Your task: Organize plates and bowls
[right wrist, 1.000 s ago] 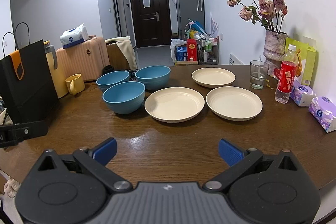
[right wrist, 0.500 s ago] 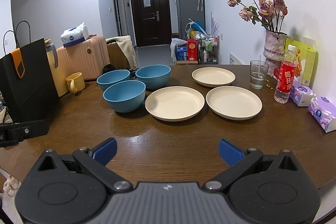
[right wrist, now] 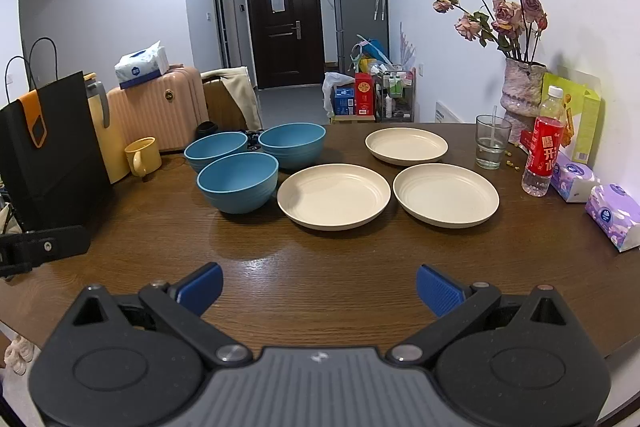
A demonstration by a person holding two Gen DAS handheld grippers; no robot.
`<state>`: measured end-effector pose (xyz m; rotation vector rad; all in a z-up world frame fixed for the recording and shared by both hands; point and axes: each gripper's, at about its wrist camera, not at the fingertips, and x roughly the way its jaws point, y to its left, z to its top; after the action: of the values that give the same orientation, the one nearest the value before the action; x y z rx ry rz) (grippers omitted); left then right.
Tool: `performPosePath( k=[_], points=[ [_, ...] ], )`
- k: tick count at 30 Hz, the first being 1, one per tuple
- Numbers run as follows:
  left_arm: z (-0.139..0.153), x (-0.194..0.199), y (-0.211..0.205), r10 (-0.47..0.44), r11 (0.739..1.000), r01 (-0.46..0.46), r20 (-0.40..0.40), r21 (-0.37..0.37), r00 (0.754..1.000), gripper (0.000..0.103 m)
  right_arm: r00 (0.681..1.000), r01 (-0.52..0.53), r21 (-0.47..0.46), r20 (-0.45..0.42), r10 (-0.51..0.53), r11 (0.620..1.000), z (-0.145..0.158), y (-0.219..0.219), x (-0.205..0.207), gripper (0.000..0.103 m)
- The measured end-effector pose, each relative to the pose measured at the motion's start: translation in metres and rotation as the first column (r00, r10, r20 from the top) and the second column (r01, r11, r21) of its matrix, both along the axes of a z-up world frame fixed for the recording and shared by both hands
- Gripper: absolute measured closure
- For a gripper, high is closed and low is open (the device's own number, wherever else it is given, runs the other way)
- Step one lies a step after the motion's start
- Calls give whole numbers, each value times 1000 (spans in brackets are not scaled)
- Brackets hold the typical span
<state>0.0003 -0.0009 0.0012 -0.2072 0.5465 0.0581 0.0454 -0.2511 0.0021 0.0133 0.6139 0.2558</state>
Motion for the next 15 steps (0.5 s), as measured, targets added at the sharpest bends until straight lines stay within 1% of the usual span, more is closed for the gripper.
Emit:
performPosePath(
  k=[2,3,6,9,12,13,15],
  points=[
    [0,0,0,1,1000,-1,-2,1,1000,0,1000,1,-1,-1,-1,1000,0,1,0,0],
    [8,-5,-1,1,1000,-1,-2,1,1000,0,1000,2,-1,-1,-2,1000,0,1,-1,0],
    [14,-5,-2,2,1000,-2,-4,0,1000,0,1000,11,-3,-5,-11,1000,1,4,-2,0],
    [13,-2,3,2,1000,-2,-4,1,1000,0,1000,25,-7,-10,-25,1000,0,12,-1,0],
    [12,-1,18,0,1000,0,-2,6,1000,0,999,36,-7,-15,-36,999,0,19,1,0],
    [8,-4,38,-3,1000,3,17,-1,1000,0,999,40,-8,-16,-40,999,0,22,2,0],
    [7,-3,45,-4,1000,4,19,2,1000,0,999,47,-6,-22,-47,999,0,28,4,0]
  ],
)
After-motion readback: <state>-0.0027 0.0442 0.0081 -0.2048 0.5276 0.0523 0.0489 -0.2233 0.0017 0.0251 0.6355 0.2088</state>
